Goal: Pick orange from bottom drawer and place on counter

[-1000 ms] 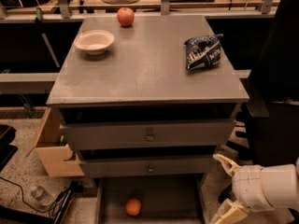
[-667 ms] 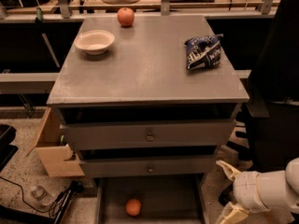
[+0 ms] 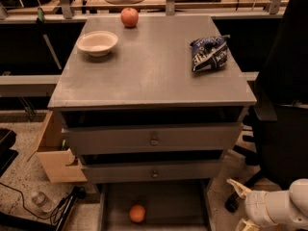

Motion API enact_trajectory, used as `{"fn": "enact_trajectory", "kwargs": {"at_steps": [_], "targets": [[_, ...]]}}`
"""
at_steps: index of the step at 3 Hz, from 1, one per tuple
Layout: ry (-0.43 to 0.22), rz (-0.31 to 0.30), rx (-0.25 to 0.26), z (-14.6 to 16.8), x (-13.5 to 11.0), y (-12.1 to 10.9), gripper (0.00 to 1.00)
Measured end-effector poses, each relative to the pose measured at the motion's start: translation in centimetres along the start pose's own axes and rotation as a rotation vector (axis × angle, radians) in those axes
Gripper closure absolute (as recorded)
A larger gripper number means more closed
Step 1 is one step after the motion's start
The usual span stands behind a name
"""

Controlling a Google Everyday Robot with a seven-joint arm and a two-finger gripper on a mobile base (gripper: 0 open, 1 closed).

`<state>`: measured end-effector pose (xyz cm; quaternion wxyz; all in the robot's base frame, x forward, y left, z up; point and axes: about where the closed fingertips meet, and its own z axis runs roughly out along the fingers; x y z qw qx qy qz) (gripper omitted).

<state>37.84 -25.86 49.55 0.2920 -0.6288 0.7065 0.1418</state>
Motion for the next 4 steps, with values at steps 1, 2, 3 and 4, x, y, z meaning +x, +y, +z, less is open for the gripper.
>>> {"fn": "enact_trajectory", "kwargs": {"at_steps": [1,2,3,4], "targets": [[-0.036,0.016,-0.007,2.8,2.2,0.9,0.0],[-0.036,0.016,-0.007,2.8,2.2,0.9,0.0],[-0.086,0.02,-0.05,8.2,0.5,0.7,0.0],[-0.17,0.018,-0.089,14.9,-0.7,1.1,0.0]]}}
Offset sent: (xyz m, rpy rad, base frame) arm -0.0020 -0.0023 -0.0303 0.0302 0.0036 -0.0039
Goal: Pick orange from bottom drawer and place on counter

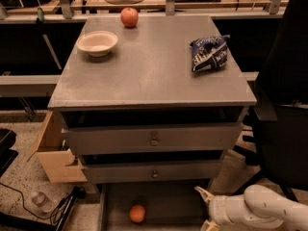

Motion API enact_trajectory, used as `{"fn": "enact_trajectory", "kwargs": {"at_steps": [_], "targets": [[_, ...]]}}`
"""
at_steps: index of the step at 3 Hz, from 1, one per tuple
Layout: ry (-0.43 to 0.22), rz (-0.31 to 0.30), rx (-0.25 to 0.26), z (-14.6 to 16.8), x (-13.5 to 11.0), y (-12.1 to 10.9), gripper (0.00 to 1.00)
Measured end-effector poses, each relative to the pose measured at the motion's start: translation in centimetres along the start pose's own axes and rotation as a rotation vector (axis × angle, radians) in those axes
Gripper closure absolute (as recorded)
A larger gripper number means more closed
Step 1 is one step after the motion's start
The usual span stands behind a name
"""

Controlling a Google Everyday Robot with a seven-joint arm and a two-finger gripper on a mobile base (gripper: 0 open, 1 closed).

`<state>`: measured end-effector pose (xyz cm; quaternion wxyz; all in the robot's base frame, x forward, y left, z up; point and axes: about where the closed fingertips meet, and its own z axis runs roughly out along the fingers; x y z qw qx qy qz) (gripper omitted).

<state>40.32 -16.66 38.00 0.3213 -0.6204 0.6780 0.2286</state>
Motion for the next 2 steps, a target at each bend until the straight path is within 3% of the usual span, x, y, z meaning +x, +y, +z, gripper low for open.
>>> {"fn": "enact_trajectory", "kwargs": {"at_steps": [2], "targets": [[-0.185,0.013,-0.037,9.4,0.3,-0.2,0.0]]}}
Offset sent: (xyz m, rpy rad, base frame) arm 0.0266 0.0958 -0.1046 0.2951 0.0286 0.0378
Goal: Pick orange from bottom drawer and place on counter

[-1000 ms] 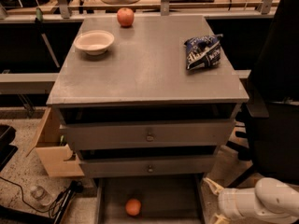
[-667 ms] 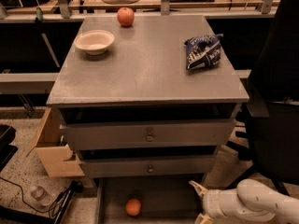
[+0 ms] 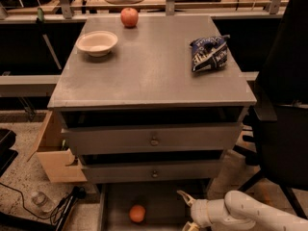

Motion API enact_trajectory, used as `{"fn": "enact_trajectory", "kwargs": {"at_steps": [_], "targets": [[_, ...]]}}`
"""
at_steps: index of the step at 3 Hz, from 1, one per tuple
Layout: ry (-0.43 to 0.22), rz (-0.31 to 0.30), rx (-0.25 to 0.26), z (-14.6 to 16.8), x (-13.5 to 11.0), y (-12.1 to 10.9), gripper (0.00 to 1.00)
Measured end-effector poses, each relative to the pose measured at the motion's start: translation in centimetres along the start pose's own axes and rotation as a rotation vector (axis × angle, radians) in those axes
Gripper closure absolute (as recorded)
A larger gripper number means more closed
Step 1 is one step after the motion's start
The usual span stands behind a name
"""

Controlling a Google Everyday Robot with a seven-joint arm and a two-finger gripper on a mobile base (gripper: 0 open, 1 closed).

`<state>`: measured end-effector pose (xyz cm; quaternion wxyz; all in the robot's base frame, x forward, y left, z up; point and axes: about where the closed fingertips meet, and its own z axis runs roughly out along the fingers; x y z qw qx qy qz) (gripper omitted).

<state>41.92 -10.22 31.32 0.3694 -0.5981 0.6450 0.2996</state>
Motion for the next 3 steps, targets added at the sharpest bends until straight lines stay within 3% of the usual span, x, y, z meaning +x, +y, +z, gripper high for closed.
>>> {"fn": "enact_trajectory", "kwargs": {"at_steps": [1,2,3], "targets": [[-0.052,0.028,-0.01,3.0,0.4,-0.3,0.0],[-0.057,0.034,-0.011,3.4,0.5,-0.2,0.0],[-0.092,0.037,-0.032,5.7,0.3,-0.6,0.0]]}}
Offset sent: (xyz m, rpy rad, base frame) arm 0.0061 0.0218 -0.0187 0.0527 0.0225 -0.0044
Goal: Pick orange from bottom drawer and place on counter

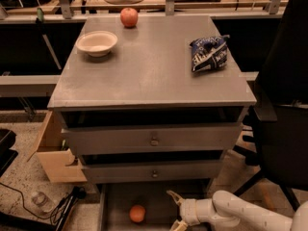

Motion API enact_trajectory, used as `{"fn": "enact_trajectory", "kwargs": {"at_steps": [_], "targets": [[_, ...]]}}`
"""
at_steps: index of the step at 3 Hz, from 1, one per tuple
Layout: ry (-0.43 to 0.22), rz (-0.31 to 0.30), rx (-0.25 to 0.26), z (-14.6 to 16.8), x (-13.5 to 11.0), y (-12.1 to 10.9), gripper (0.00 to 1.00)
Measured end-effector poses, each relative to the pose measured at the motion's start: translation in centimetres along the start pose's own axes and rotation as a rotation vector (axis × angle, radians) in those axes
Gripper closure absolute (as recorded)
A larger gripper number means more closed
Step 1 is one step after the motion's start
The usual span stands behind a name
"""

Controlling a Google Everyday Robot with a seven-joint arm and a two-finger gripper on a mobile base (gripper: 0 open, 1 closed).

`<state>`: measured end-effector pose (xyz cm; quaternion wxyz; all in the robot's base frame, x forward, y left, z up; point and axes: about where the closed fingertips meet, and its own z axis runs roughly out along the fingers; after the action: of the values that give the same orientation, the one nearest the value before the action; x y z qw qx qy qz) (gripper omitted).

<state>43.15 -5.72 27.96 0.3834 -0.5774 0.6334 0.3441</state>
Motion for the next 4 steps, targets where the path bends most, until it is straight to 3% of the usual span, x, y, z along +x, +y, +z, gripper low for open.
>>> {"fn": "enact_trajectory", "kwargs": {"at_steps": [2,3,4], "targets": [[-0.169,-0.012,-0.077,8.1,0.2,-2.3,0.0],[-0.191,-0.018,-0.099,11.0,0.7,-3.1,0.0],[-0.17,-0.026,-0.102,12.7,1.2,-3.1,0.0]]}}
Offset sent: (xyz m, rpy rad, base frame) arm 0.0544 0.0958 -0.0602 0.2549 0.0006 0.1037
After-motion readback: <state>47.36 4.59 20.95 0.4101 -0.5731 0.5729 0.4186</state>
